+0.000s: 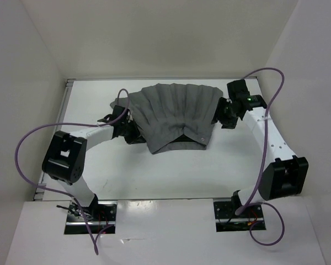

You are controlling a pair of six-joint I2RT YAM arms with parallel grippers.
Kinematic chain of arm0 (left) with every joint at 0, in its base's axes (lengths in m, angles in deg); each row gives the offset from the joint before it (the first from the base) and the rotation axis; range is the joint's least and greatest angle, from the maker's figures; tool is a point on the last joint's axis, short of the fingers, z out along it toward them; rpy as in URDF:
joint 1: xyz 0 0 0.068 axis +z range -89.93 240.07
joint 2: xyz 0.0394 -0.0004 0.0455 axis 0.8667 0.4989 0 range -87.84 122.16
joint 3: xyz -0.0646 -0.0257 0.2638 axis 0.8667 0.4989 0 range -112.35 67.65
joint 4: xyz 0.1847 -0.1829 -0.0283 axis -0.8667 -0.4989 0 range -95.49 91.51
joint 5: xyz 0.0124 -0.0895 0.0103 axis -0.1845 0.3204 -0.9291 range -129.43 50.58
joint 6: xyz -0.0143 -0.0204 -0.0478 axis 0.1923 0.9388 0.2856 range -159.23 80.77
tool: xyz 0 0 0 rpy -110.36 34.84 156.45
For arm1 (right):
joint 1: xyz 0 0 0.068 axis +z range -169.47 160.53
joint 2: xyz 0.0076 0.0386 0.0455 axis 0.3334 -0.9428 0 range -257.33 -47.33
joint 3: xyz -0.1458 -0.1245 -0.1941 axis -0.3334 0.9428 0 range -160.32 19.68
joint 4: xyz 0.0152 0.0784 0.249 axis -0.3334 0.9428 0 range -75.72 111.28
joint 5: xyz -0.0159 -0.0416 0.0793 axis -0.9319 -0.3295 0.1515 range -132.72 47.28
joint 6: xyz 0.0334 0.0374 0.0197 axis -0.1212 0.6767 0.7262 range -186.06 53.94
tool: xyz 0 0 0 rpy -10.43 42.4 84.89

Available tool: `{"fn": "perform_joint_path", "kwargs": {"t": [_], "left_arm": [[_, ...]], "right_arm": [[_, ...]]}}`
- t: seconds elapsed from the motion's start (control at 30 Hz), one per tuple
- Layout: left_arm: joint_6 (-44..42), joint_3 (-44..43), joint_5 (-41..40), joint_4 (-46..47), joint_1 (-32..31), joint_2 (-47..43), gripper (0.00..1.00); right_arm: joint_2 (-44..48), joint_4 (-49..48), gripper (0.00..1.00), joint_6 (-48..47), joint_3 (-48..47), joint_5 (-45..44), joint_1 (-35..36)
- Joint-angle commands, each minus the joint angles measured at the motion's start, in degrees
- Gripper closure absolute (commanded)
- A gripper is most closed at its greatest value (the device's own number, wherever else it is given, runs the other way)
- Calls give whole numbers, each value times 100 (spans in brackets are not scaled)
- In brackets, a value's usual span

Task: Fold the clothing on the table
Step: Flatten the skirt out

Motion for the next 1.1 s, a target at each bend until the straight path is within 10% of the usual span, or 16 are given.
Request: {"fn": "perform_joint_path", "kwargs": {"t": [0.0, 0.77, 0.9, 1.07], "left_arm": [[-141, -197, 306, 210, -292, 393, 91], [-79, -153, 306, 219, -469, 288, 91], [-79, -101, 306, 219, -469, 288, 91], [-79, -101, 244, 219, -469, 341, 91]], "right_arm": [[-108, -11, 44, 265, -52, -696, 522], [-2534, -1347, 42, 504, -16, -273, 699], [-2448, -1127, 99, 442, -16, -537, 900], [-1928, -1285, 100, 389, -978, 547, 1216]]}}
